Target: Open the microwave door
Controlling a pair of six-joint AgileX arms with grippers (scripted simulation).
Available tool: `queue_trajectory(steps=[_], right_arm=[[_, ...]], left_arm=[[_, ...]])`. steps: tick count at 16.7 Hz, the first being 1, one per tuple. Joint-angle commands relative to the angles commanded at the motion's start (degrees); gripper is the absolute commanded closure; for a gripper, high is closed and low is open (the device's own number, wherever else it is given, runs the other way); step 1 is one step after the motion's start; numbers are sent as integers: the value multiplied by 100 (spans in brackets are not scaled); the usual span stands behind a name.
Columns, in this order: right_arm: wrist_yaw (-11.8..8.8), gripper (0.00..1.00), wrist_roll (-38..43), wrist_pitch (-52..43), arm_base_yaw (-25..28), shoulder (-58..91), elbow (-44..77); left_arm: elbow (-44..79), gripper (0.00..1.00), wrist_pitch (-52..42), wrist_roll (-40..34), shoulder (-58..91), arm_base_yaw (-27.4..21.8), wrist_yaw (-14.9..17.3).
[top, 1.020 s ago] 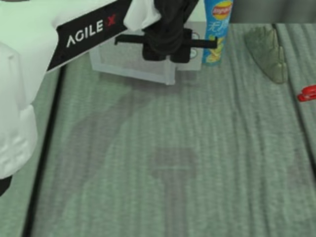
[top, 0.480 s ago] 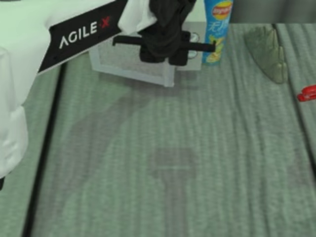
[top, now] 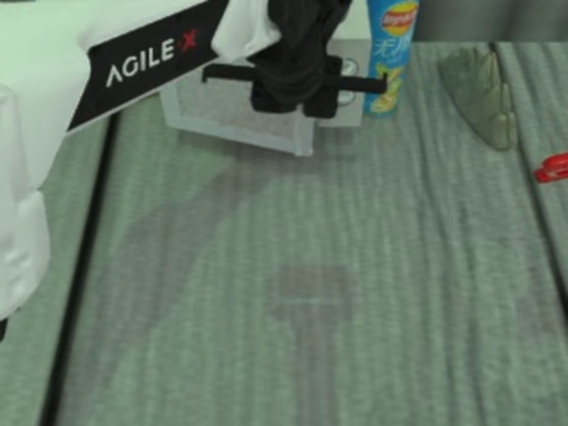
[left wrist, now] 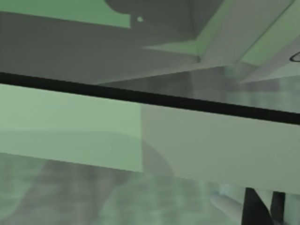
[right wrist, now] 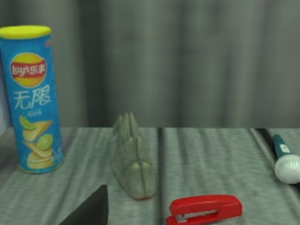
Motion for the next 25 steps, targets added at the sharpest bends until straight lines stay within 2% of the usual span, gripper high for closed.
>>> queue_trajectory(steps=[12, 19, 25], right_arm=[[0, 0, 0, 0, 0, 0, 0], [0, 0, 0, 0, 0, 0, 0], [0, 0, 0, 0, 0, 0, 0]], left_arm=[[-23, 100, 15, -10, 0, -38, 35], [-854, 100, 406, 572, -513, 78, 296], [-880, 100, 444, 596, -555, 82, 309]])
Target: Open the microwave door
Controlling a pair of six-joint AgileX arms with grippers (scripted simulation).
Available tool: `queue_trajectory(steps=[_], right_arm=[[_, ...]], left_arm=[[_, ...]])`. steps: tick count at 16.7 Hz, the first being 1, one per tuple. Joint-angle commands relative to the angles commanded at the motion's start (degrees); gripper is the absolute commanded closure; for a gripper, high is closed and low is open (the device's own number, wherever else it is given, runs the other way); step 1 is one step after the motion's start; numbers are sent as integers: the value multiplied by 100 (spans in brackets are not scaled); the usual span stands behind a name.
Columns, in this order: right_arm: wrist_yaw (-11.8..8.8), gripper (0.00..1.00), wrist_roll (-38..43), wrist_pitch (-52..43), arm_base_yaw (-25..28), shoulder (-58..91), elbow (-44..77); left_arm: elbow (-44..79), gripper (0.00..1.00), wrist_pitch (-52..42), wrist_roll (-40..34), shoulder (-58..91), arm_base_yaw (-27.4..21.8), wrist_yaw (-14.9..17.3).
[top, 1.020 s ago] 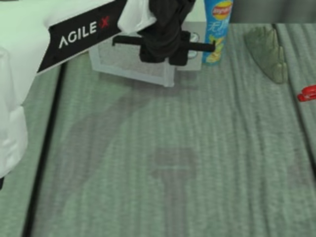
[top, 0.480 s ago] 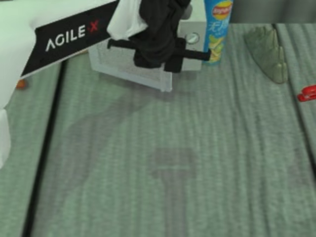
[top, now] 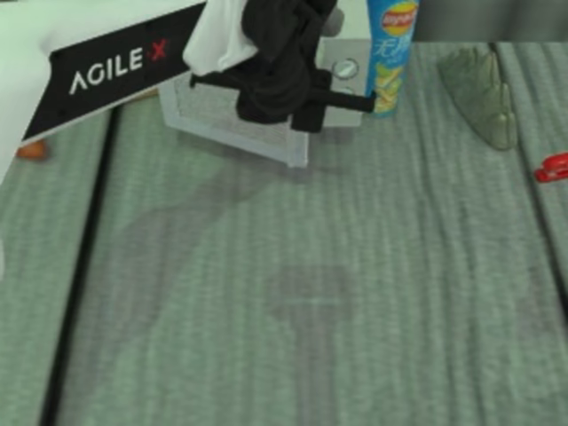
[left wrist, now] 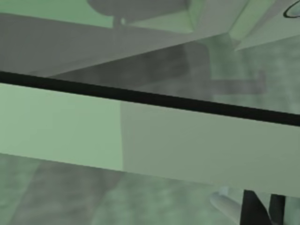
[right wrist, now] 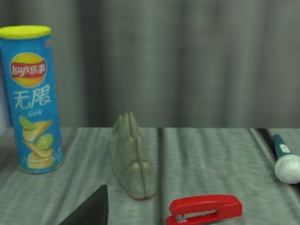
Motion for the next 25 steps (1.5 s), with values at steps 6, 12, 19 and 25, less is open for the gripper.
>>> queue_trajectory(steps=[6, 12, 19, 25], right_arm=[[0, 0, 0, 0, 0, 0, 0], [0, 0, 0, 0, 0, 0, 0], [0, 0, 0, 0, 0, 0, 0], [0, 0, 0, 0, 0, 0, 0]], left_arm=[[0, 100, 0, 0, 0, 0, 0], [0, 100, 0, 0, 0, 0, 0], [0, 100, 0, 0, 0, 0, 0], [-469, 100, 212, 381, -311, 64, 211]])
